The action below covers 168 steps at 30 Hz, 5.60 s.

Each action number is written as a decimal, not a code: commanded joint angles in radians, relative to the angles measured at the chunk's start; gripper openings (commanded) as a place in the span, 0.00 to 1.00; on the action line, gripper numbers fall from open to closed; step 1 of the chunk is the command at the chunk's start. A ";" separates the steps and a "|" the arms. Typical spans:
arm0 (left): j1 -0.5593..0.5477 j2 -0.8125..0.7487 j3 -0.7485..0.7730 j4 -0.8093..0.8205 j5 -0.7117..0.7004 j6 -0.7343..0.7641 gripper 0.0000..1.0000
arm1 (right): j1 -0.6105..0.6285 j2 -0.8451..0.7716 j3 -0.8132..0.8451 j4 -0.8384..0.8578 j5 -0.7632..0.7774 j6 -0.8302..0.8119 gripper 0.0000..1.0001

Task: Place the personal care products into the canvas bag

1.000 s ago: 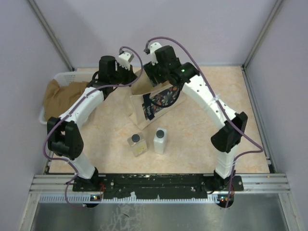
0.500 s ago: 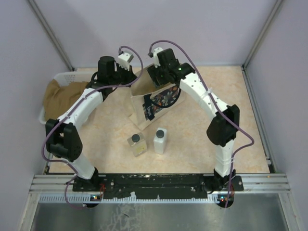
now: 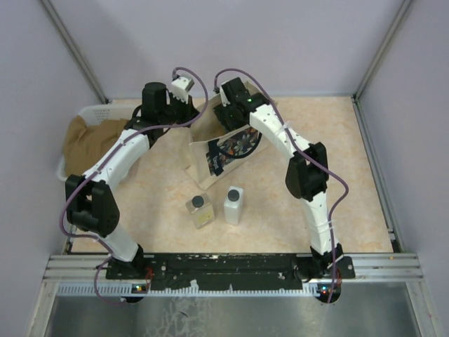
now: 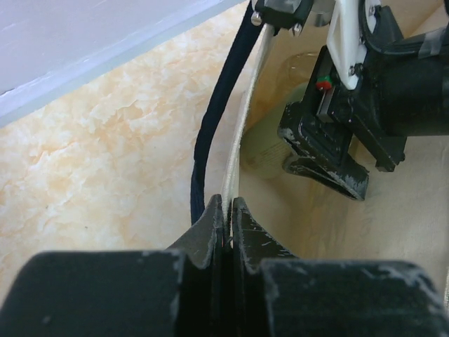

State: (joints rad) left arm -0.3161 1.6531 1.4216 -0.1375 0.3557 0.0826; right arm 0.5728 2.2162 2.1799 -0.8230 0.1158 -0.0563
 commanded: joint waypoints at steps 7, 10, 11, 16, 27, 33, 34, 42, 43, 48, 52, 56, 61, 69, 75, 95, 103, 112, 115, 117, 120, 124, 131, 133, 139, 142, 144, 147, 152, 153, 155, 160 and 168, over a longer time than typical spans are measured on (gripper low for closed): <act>0.006 -0.038 0.007 0.025 0.010 -0.007 0.00 | -0.033 -0.051 0.108 0.085 0.119 -0.016 0.28; 0.006 -0.035 0.007 0.026 0.010 -0.008 0.00 | -0.034 -0.047 0.098 0.084 0.126 -0.025 0.42; 0.006 -0.035 0.005 0.025 0.010 -0.009 0.00 | -0.035 -0.045 0.098 0.084 0.130 -0.029 0.46; 0.006 -0.030 0.005 0.028 0.011 -0.010 0.00 | -0.036 -0.031 0.098 0.084 0.136 -0.037 0.66; 0.006 -0.024 0.007 0.026 0.012 -0.015 0.00 | -0.036 -0.058 0.106 0.084 0.110 -0.038 0.99; 0.006 -0.015 0.013 0.027 0.006 -0.012 0.00 | -0.033 -0.157 0.077 0.061 0.094 -0.023 0.99; 0.006 -0.013 0.015 0.027 0.007 -0.011 0.00 | -0.030 -0.189 0.059 0.064 0.093 -0.020 0.99; 0.005 0.014 0.035 0.023 -0.008 -0.008 0.00 | 0.007 -0.496 -0.172 0.117 0.096 0.010 0.99; 0.006 0.015 0.037 0.022 -0.010 -0.005 0.00 | 0.012 -0.529 -0.208 0.118 0.096 0.020 0.99; 0.008 0.031 0.059 0.009 -0.013 0.002 0.00 | 0.085 -0.694 -0.390 0.112 0.119 0.056 0.99; 0.009 0.043 0.080 -0.004 -0.012 0.002 0.00 | 0.184 -0.746 -0.494 0.052 0.146 0.113 0.99; 0.010 0.042 0.085 -0.014 -0.018 0.009 0.00 | 0.263 -0.830 -0.660 0.073 0.111 0.253 0.99; 0.017 0.034 0.075 -0.018 -0.023 0.014 0.00 | 0.308 -0.929 -0.797 0.088 0.083 0.491 0.99; 0.019 0.030 0.065 -0.013 0.004 0.003 0.00 | 0.349 -0.977 -0.900 0.080 0.103 0.723 0.99; 0.018 0.025 0.055 -0.011 0.000 0.007 0.00 | 0.390 -0.939 -0.965 0.128 0.099 0.823 0.99; 0.020 0.013 0.006 0.035 0.019 -0.003 0.00 | 0.462 -0.765 -0.941 0.022 0.193 0.869 0.99; 0.023 0.005 -0.009 0.042 0.018 -0.004 0.00 | 0.474 -0.713 -0.914 -0.013 0.229 0.845 0.69; 0.026 0.005 -0.012 0.043 0.022 -0.009 0.00 | 0.473 -0.715 -0.889 -0.055 0.291 0.819 0.36; 0.026 0.005 -0.013 0.042 0.022 -0.009 0.00 | 0.473 -0.735 -0.872 -0.084 0.319 0.802 0.27; 0.026 0.004 -0.013 0.041 0.022 -0.009 0.00 | 0.472 -0.750 -0.845 -0.118 0.355 0.787 0.23; 0.026 0.004 -0.010 0.041 0.027 -0.013 0.00 | 0.473 -0.770 -0.761 -0.197 0.429 0.755 0.18; 0.026 0.004 -0.004 0.037 0.031 -0.016 0.00 | 0.456 -0.801 -0.645 -0.251 0.527 0.685 0.12; 0.026 0.001 -0.001 0.031 0.035 -0.017 0.00 | 0.325 -0.825 -0.464 -0.142 0.560 0.457 0.11; 0.026 0.000 -0.003 0.033 0.044 -0.024 0.00 | 0.288 -0.806 -0.397 -0.106 0.560 0.376 0.11; 0.026 -0.001 -0.003 0.031 0.046 -0.032 0.00 | 0.257 -0.701 -0.152 -0.009 0.545 0.185 0.11; 0.026 -0.004 0.003 0.024 0.038 -0.030 0.00 | 0.253 -0.651 -0.054 0.053 0.519 0.101 0.12; 0.026 -0.007 0.003 0.023 0.038 -0.032 0.00 | 0.248 -0.624 -0.014 0.105 0.489 0.057 0.13; 0.027 -0.014 0.002 0.025 0.040 -0.038 0.00 | 0.231 -0.581 0.050 0.162 0.414 0.022 0.12; 0.026 -0.018 -0.003 0.032 0.039 -0.044 0.00 | 0.196 -0.506 0.083 0.220 0.267 0.041 0.12; 0.026 -0.020 -0.003 0.033 0.039 -0.045 0.00 | 0.194 -0.490 0.080 0.224 0.248 0.047 0.12; 0.026 -0.024 -0.006 0.038 0.040 -0.046 0.00 | 0.194 -0.470 0.065 0.230 0.221 0.051 0.12; 0.027 -0.045 -0.014 0.056 0.061 -0.058 0.00 | 0.193 -0.448 -0.038 0.281 0.161 0.071 0.11; 0.026 -0.079 -0.020 0.057 0.062 -0.055 0.00 | 0.179 -0.407 -0.139 0.323 0.100 0.126 0.10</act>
State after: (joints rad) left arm -0.2947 1.6413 1.4025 -0.1131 0.3985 0.0334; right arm 0.7670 1.8374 2.0232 -0.7162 0.2462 0.0460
